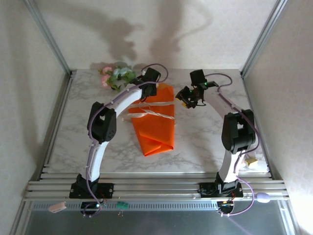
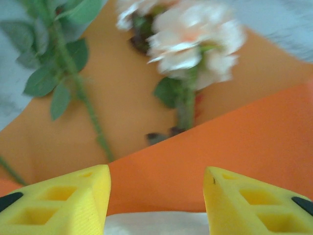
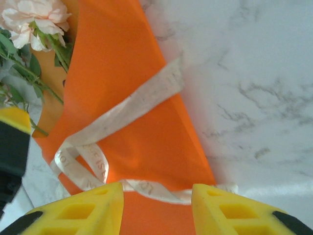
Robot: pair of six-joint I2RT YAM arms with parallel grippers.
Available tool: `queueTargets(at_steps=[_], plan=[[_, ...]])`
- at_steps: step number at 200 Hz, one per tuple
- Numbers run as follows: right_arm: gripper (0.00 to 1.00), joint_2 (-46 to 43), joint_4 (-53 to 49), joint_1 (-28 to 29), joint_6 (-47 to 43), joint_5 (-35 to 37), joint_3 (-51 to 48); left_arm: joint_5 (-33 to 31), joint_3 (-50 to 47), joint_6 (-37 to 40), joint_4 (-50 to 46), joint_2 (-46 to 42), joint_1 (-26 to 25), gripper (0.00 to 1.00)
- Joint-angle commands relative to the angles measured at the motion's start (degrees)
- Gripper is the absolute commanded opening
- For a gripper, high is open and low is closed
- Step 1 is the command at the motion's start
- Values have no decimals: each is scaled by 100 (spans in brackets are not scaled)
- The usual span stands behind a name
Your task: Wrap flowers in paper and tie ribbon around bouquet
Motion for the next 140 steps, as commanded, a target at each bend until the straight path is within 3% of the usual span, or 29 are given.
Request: queueTargets(at_steps=[1, 49, 96, 119, 140], plan=[[43, 605, -156, 13, -83, 174, 385, 264, -394, -259, -200, -482, 97, 51], [42, 1640, 31, -57, -197, 12, 1123, 523, -860, -497, 63, -1009, 129, 51], [35, 2144, 527, -134, -293, -416, 1340, 1472, -1604, -902, 624, -1631, 363, 55], [25, 2238, 701, -154, -311, -438, 1400, 1665, -1850, -973, 762, -1825, 427, 55], [8, 2254, 724, -154, -388, -342, 1472, 1703, -1937, -951, 739, -1896, 427, 55]])
